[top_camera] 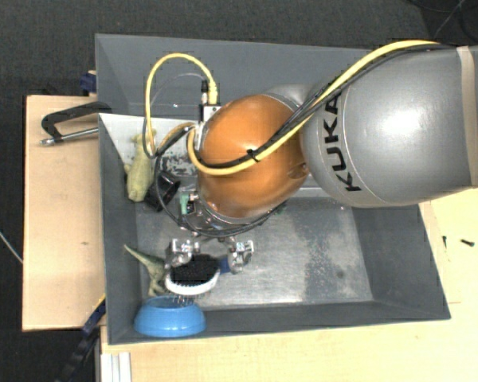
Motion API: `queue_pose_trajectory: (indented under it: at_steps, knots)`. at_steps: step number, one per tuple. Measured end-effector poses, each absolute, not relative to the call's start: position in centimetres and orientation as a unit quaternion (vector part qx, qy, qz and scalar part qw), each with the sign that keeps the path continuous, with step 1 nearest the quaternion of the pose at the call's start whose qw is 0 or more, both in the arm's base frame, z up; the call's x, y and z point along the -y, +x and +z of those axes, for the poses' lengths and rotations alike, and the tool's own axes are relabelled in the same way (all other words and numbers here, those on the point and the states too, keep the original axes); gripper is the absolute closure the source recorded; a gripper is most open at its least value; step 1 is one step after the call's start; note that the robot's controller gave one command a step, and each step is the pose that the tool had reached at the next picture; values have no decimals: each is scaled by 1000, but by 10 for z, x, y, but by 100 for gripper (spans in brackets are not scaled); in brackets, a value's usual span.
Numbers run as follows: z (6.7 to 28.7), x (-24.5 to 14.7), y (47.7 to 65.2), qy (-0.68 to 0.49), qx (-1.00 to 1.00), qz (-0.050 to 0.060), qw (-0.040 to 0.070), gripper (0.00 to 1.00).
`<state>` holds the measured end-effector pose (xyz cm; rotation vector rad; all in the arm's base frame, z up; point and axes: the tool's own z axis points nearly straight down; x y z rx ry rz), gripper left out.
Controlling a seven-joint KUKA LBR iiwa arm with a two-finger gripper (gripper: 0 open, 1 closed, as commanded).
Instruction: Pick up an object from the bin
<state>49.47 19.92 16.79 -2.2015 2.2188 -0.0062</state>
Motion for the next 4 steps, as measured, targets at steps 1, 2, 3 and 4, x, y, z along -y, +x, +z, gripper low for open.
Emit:
queue_pose_trajectory:
  at_steps: [1, 2, 3, 4]
  knots:
    - [80, -158, 510, -653, -757, -4, 22, 0]
    - [80, -158, 509, -654, -757, -5, 22, 100]
    - [197, -152, 517, -660, -752, -2, 7, 100]
    - [271, -148, 525, -646, -763, -2, 7, 100]
